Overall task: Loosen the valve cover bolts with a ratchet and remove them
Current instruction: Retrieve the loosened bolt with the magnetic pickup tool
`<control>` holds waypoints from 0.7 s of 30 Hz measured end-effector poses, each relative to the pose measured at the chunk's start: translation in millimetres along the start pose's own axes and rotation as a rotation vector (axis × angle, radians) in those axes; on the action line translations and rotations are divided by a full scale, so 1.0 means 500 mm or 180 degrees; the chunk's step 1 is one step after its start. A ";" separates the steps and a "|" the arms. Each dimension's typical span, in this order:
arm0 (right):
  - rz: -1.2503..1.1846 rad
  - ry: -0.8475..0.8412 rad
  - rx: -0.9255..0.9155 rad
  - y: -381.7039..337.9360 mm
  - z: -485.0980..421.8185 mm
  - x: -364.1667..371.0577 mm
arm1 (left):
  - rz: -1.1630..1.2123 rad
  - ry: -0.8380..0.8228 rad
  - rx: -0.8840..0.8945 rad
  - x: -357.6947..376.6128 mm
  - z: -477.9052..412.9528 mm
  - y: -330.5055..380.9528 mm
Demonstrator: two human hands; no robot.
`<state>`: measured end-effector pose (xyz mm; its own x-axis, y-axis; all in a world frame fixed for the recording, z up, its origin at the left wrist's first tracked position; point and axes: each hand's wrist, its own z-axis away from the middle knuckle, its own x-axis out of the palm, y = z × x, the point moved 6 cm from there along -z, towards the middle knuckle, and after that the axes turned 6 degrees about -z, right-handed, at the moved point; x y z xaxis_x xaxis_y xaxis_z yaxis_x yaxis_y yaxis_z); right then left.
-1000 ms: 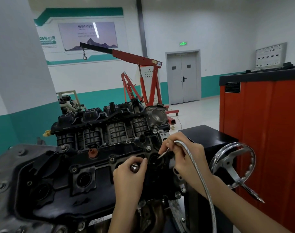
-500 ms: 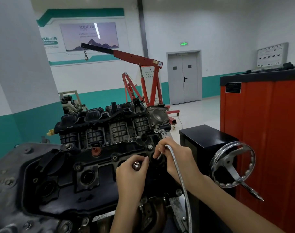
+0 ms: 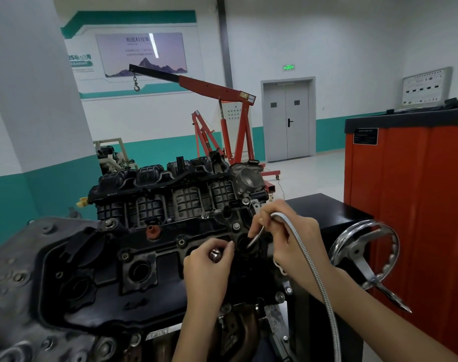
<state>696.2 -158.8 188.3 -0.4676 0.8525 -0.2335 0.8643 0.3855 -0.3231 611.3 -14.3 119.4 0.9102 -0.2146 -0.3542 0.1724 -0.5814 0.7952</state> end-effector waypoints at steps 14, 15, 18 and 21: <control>0.0113 0.0095 0.0079 -0.029 -0.023 -0.034 | -0.0044 -0.0034 -0.0008 0.000 0.002 0.004; 0.0098 0.0048 0.0183 -0.022 -0.021 -0.029 | -0.0048 -0.0039 -0.0009 0.001 0.003 0.005; -0.0020 -0.0118 0.0447 0.002 -0.025 -0.007 | -0.0069 -0.0042 -0.0004 0.000 0.004 0.006; -0.0265 -0.0039 0.0826 0.030 -0.036 0.011 | -0.0096 -0.0041 -0.0010 0.000 0.003 0.005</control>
<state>710.2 -142.1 198.8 -0.5387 0.8167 -0.2070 0.7471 0.3494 -0.5655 611.2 -17.2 120.7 0.8997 -0.2072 -0.3843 0.2009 -0.5851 0.7857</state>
